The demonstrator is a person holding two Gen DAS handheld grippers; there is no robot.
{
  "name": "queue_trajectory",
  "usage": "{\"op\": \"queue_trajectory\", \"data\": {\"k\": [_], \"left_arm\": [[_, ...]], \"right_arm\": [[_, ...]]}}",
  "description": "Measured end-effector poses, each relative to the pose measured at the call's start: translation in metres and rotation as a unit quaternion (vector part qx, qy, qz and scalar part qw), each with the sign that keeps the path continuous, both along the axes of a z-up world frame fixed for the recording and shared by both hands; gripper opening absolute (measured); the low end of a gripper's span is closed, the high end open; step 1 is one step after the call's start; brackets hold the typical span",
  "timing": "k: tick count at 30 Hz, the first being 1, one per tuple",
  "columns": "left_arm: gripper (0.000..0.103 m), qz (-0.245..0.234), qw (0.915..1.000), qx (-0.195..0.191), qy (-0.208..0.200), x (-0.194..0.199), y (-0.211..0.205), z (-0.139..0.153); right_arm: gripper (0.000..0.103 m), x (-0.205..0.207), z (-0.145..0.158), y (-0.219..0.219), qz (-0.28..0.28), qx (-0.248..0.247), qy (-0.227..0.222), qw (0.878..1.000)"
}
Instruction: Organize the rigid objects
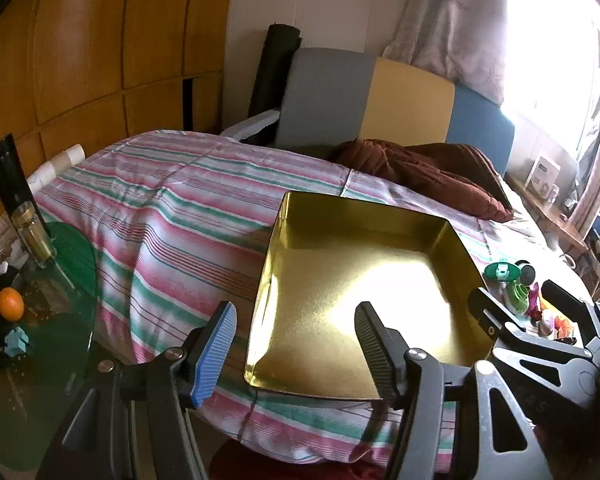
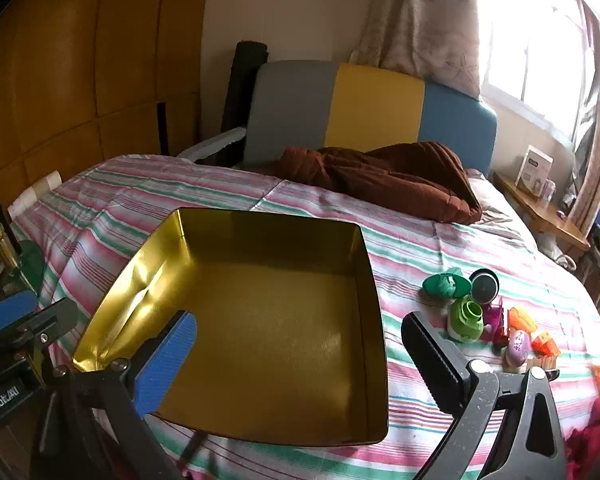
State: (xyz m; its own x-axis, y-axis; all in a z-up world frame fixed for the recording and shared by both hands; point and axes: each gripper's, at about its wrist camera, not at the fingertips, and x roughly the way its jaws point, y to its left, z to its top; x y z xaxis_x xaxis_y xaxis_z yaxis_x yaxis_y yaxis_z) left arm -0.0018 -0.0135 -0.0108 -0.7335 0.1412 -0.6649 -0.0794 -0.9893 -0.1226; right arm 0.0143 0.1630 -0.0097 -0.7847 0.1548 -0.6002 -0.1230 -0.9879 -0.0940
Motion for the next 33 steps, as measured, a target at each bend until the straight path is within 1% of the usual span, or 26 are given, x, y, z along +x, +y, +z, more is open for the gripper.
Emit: {"op": "queue_trajectory", "data": {"k": [2, 12, 23, 28, 33], "left_arm": [[0.062, 0.003, 0.9999, -0.010, 0.003, 0.000, 0.001, 0.000], [0.062, 0.007, 0.9999, -0.013, 0.002, 0.003, -0.008, -0.004], [0.063, 0.001, 0.9994, -0.035, 0.006, 0.005, -0.004, -0.002], [0.063, 0.003, 0.9989, -0.046, 0.005, 0.005, -0.002, -0.001], [0.063, 0.002, 0.9987, -0.050, 0.013, 0.006, 0.000, 0.004]], "right_arm": [[0.103, 0.000, 0.000, 0.000, 0.000, -0.002, -0.001, 1.000], [0.103, 0.000, -0.003, -0.001, 0.010, -0.002, -0.006, 1.000], [0.103, -0.001, -0.003, 0.001, 0.015, -0.004, -0.005, 1.000], [0.103, 0.001, -0.003, 0.001, 0.024, -0.008, 0.000, 1.000], [0.103, 0.004, 0.002, 0.008, 0.032, -0.009, 0.011, 0.999]]}}
